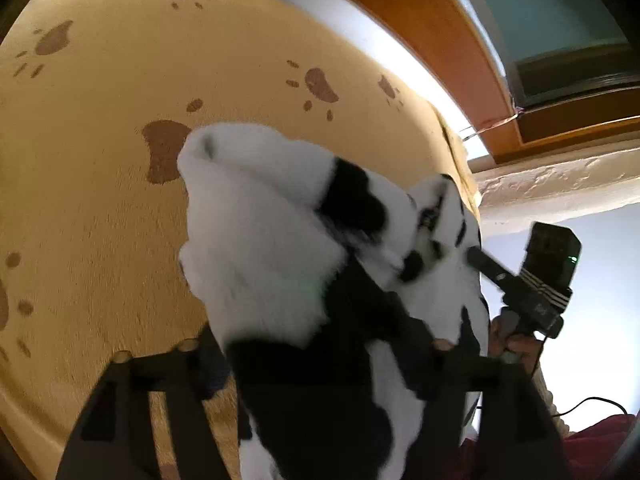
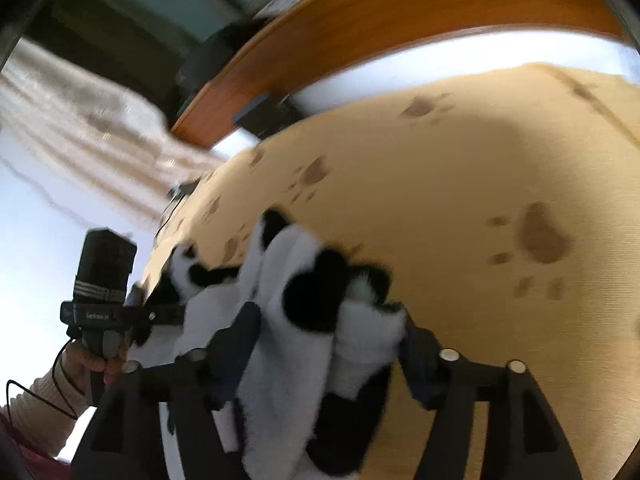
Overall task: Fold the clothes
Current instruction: 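Lower the held fleece onto the bed with both grippers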
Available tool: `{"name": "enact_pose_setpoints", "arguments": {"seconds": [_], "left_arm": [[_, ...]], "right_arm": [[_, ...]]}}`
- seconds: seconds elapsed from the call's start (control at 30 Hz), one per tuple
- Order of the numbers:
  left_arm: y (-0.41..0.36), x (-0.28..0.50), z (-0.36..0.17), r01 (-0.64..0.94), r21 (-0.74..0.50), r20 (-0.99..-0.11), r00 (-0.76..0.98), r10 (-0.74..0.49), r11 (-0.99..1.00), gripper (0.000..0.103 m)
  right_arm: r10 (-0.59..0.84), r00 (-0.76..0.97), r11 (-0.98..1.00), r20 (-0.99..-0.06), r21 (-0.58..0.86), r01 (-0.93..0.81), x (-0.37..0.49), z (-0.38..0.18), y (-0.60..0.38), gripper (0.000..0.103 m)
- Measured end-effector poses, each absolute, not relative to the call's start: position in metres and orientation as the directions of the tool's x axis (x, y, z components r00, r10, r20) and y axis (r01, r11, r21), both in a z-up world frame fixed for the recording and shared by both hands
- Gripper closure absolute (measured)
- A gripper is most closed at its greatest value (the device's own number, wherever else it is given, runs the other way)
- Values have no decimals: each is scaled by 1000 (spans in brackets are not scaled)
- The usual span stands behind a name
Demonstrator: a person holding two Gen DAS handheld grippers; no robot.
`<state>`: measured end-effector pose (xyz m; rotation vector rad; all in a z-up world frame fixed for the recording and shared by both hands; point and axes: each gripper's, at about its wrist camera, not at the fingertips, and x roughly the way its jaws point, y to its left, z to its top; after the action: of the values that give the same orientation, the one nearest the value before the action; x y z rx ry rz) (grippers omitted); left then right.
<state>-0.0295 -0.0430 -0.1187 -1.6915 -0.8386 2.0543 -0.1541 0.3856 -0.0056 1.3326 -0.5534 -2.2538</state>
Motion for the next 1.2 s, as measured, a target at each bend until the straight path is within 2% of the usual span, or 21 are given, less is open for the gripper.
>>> {"name": "enact_pose_setpoints", "arguments": {"seconds": [0.1, 0.2, 0.27, 0.4, 0.43, 0.47, 0.5, 0.53, 0.57, 0.63, 0.77, 0.87, 0.97, 1.03, 1.1, 1.2], "left_arm": [[-64, -32, -118, 140, -686, -723, -243, 647, -714, 23], [-88, -43, -105, 182, -744, -665, -295, 686, -643, 21], [-97, -51, -103, 197, -762, -645, -311, 698, -616, 21], [-99, -57, -112, 209, -781, -624, -305, 720, -588, 21], [-98, -56, -113, 211, -788, -615, -301, 728, -578, 21], [-97, -55, -114, 212, -794, -608, -300, 735, -570, 21], [-93, -55, -115, 210, -800, -600, -297, 742, -563, 21], [-88, -56, -116, 206, -805, -594, -294, 749, -557, 21], [-83, -57, -117, 203, -810, -586, -291, 756, -550, 21], [-73, -57, -110, 184, -808, -589, -290, 754, -560, 22], [-45, -53, -72, 63, -780, -610, -301, 734, -622, 22], [-18, -53, -48, -37, -678, -691, -309, 654, -734, 21], [7, -60, -54, -94, -523, -795, -304, 524, -847, 19], [17, -66, -76, -77, -441, -856, -264, 445, -894, 19], [14, -64, -94, -26, -449, -867, -228, 442, -893, 19], [-5, -49, -91, 35, -570, -800, -254, 544, -821, 20]], "right_arm": [[-525, -514, -821, -678, 563, 95, -142, 13, 417, 30], [-553, -547, -797, -628, 590, 127, -129, 35, 424, 30], [-560, -510, -809, -652, 564, 167, -131, 41, 404, 30], [-543, -407, -835, -735, 524, 169, -145, 15, 368, 31], [-544, -385, -835, -745, 523, 169, -146, 8, 362, 38], [-548, -362, -835, -754, 521, 179, -146, 2, 356, 50], [-551, -339, -834, -763, 519, 189, -145, -5, 349, 56], [-547, -329, -837, -770, 510, 197, -145, -8, 345, 72], [-535, -333, -845, -777, 494, 204, -144, -8, 342, 82], [-511, -354, -860, -783, 462, 218, -141, -3, 339, 87], [-464, -485, -885, -741, 413, 216, -118, 45, 363, 88], [-396, -523, -915, -755, 371, 156, -105, 56, 384, 88], [-323, -492, -942, -808, 326, 82, -111, 21, 394, 88], [-310, -457, -946, -834, 320, 57, -120, -6, 392, 88], [-345, -449, -932, -824, 356, 63, -124, -20, 387, 88], [-377, -483, -918, -790, 387, 84, -120, -11, 385, 88]]}}
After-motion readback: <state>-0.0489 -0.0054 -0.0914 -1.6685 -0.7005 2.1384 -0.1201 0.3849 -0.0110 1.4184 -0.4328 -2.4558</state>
